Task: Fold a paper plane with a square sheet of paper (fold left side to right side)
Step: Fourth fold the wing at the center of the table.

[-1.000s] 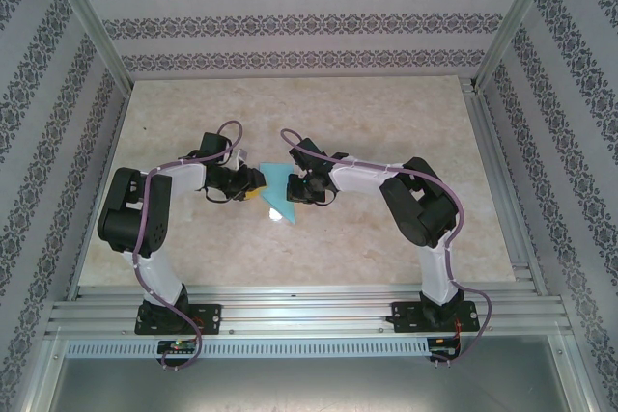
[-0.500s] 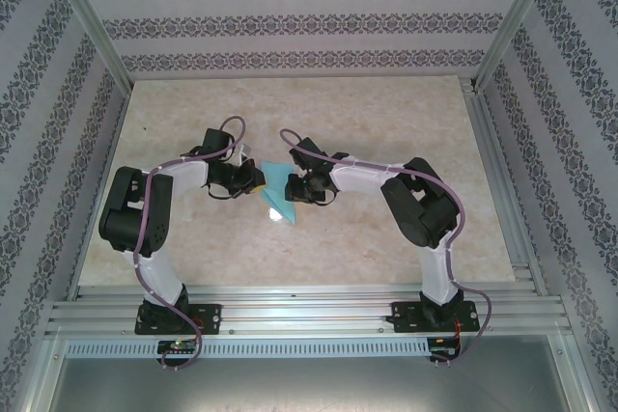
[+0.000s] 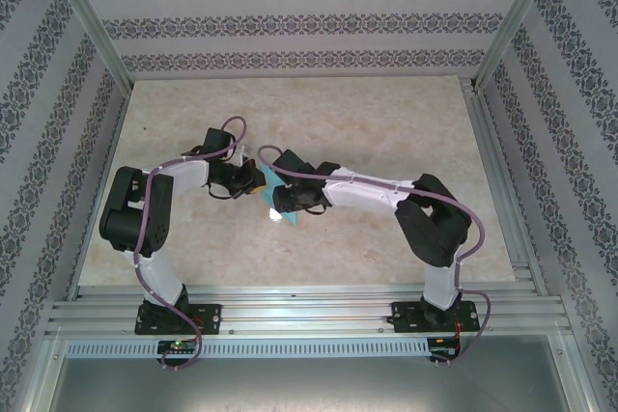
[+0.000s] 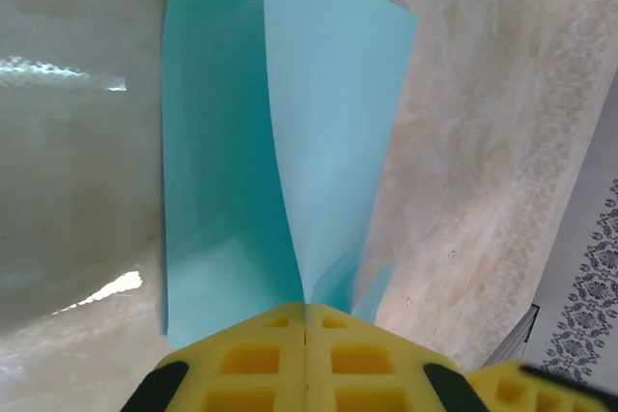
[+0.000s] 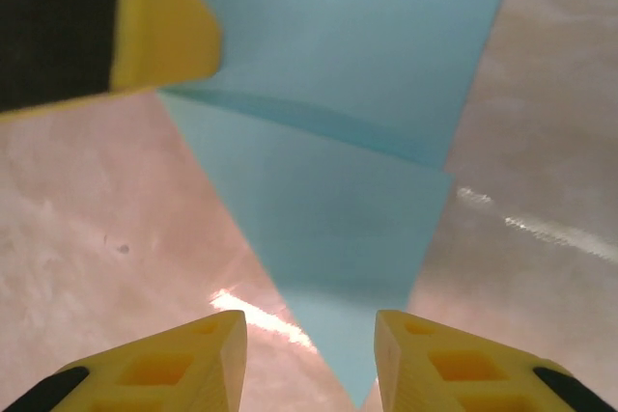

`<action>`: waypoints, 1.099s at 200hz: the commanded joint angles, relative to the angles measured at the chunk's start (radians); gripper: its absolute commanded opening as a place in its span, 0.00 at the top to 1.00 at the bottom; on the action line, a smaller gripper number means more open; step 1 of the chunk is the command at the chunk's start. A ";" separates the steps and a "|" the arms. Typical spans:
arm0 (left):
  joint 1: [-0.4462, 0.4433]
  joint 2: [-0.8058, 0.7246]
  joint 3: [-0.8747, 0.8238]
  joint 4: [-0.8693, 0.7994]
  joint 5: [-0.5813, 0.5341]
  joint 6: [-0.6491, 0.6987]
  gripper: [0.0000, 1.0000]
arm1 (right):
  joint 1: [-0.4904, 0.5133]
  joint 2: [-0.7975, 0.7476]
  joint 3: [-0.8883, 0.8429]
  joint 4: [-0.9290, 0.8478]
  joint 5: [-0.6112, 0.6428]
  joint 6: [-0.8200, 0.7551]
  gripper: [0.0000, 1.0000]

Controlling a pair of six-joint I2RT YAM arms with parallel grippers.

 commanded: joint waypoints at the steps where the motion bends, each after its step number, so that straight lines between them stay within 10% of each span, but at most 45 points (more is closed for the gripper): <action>1: -0.016 0.004 0.032 -0.028 0.006 -0.005 1.00 | 0.020 0.048 0.057 -0.028 0.121 -0.040 0.60; 220: -0.023 0.018 0.068 -0.050 -0.001 -0.021 1.00 | 0.051 0.176 0.111 -0.108 0.215 -0.071 0.76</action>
